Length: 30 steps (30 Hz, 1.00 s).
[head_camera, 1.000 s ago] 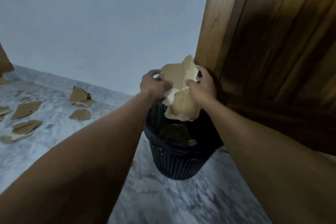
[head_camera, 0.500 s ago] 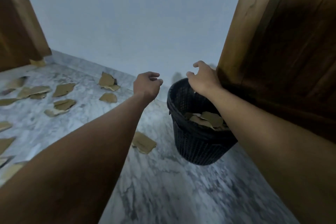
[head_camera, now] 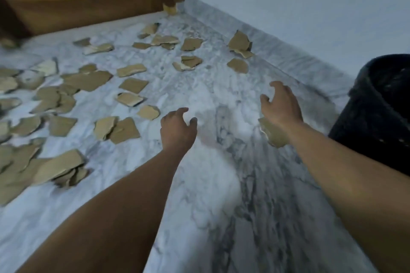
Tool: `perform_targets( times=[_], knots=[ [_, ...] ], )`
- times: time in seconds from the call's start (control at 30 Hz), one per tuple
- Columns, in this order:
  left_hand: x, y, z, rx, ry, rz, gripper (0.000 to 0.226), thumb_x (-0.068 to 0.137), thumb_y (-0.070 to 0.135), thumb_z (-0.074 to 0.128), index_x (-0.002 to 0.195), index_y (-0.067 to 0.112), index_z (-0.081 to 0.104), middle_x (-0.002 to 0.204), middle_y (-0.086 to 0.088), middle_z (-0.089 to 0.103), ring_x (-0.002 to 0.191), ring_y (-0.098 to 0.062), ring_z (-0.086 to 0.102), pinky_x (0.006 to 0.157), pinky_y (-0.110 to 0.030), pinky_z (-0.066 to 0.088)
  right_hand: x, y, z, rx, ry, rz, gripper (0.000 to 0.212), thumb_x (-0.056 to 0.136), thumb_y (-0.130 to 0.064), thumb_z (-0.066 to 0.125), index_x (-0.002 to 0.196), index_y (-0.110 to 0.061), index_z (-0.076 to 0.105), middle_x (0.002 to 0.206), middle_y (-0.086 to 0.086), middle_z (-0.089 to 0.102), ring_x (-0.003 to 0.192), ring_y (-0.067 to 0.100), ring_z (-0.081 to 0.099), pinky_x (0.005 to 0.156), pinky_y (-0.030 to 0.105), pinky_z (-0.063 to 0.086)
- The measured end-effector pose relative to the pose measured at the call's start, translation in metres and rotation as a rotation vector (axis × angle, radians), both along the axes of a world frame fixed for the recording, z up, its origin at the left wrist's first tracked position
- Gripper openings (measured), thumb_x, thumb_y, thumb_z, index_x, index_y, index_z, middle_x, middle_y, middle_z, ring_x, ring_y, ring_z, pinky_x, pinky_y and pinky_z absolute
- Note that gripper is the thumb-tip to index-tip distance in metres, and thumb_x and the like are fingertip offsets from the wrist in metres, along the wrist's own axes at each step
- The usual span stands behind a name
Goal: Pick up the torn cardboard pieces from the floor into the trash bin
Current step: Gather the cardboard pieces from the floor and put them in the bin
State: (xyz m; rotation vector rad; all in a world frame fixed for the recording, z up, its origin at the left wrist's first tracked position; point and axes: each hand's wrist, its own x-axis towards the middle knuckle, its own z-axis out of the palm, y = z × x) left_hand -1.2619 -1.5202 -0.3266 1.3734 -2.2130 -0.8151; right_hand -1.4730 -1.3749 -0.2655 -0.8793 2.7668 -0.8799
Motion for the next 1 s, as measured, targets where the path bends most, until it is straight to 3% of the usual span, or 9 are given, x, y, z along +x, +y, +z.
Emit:
perform_targets(
  times=[0.13, 0.2, 0.27, 0.37, 0.53, 0.63, 0.73, 0.83, 1.0],
  knots=[
    [0.065, -0.027, -0.040, -0.034, -0.299, 0.165, 0.074, 0.094, 0.057, 0.055, 0.158, 0.033, 0.025, 0.167, -0.015, 0.018, 0.156, -0.038, 0.005, 0.123, -0.057, 0.010, 0.013, -0.011, -0.065, 0.232, -0.246, -0.019, 0.069, 0.102, -0.047, 0.047, 0.160, -0.018, 0.023, 0.166, 0.013, 0.022, 0.146, 0.037, 0.032, 0.116, 0.051, 0.033],
    [0.090, -0.045, -0.055, -0.023, -0.380, 0.178, 0.087, 0.093, 0.063, 0.053, 0.162, 0.034, 0.007, 0.170, -0.017, 0.000, 0.155, -0.042, -0.006, 0.123, -0.061, 0.002, 0.023, -0.020, -0.089, 0.292, -0.377, 0.011, 0.074, 0.105, -0.048, 0.044, 0.163, -0.017, 0.011, 0.169, 0.014, 0.012, 0.150, 0.037, 0.025, 0.117, 0.047, 0.027],
    [0.104, -0.067, -0.065, -0.034, -0.391, 0.190, 0.097, 0.090, 0.070, 0.053, 0.162, 0.035, -0.003, 0.170, -0.015, -0.009, 0.154, -0.043, -0.012, 0.122, -0.063, -0.001, 0.030, -0.032, -0.111, 0.397, -0.323, 0.058, 0.080, 0.103, -0.060, 0.038, 0.164, -0.022, 0.003, 0.170, 0.015, 0.004, 0.153, 0.039, 0.014, 0.121, 0.053, 0.019],
    [0.107, -0.102, -0.074, -0.022, -0.369, 0.233, 0.103, 0.084, 0.081, 0.049, 0.160, 0.040, -0.009, 0.170, -0.014, -0.009, 0.153, -0.047, -0.013, 0.119, -0.068, -0.002, 0.037, -0.065, -0.130, 0.430, -0.141, 0.128, 0.081, 0.100, -0.066, 0.033, 0.163, -0.023, 0.003, 0.170, 0.016, 0.006, 0.155, 0.039, 0.005, 0.124, 0.055, 0.008],
    [0.097, -0.156, -0.080, 0.025, -0.401, 0.231, 0.114, 0.071, 0.098, 0.035, 0.156, 0.044, -0.018, 0.169, -0.012, -0.015, 0.151, -0.052, -0.014, 0.113, -0.078, -0.002, 0.064, -0.139, -0.134, 0.405, 0.093, 0.389, 0.067, 0.104, -0.049, 0.034, 0.162, -0.024, 0.011, 0.165, 0.012, 0.027, 0.150, 0.035, 0.023, 0.119, 0.054, 0.021],
    [0.078, -0.182, -0.084, 0.032, -0.396, 0.211, 0.120, 0.064, 0.103, 0.031, 0.155, 0.044, -0.021, 0.169, -0.012, -0.017, 0.150, -0.054, -0.014, 0.108, -0.081, -0.005, 0.067, -0.186, -0.133, 0.353, 0.095, 0.439, 0.060, 0.106, -0.034, 0.038, 0.162, -0.026, 0.018, 0.158, 0.006, 0.042, 0.150, 0.029, 0.021, 0.115, 0.054, 0.019],
    [0.057, -0.210, -0.085, -0.023, -0.484, 0.109, 0.112, 0.067, 0.104, 0.020, 0.158, 0.046, -0.007, 0.169, -0.007, -0.018, 0.151, -0.050, -0.016, 0.107, -0.083, -0.005, 0.055, -0.234, -0.138, 0.294, 0.134, 0.444, 0.059, 0.100, -0.019, 0.046, 0.157, -0.027, 0.034, 0.154, 0.002, 0.048, 0.148, 0.029, 0.025, 0.115, 0.048, 0.014],
    [0.037, -0.237, -0.089, -0.054, -0.510, 0.042, 0.109, 0.069, 0.102, 0.014, 0.159, 0.040, 0.010, 0.170, -0.003, -0.015, 0.154, -0.040, -0.018, 0.107, -0.081, -0.008, 0.036, -0.273, -0.144, 0.190, 0.102, 0.475, 0.064, 0.092, -0.004, 0.051, 0.151, -0.028, 0.045, 0.154, 0.001, 0.046, 0.146, 0.029, 0.034, 0.117, 0.051, 0.019],
    [-0.014, -0.274, -0.092, -0.137, -0.515, -0.003, 0.121, 0.068, 0.100, 0.014, 0.160, 0.022, 0.011, 0.169, -0.002, 0.010, 0.156, -0.034, 0.002, 0.110, -0.080, 0.003, -0.001, -0.322, -0.138, 0.195, 0.115, 0.454, 0.071, 0.090, -0.008, 0.057, 0.155, -0.028, 0.037, 0.151, 0.002, 0.048, 0.134, 0.034, 0.041, 0.108, 0.048, 0.030]
  ],
)
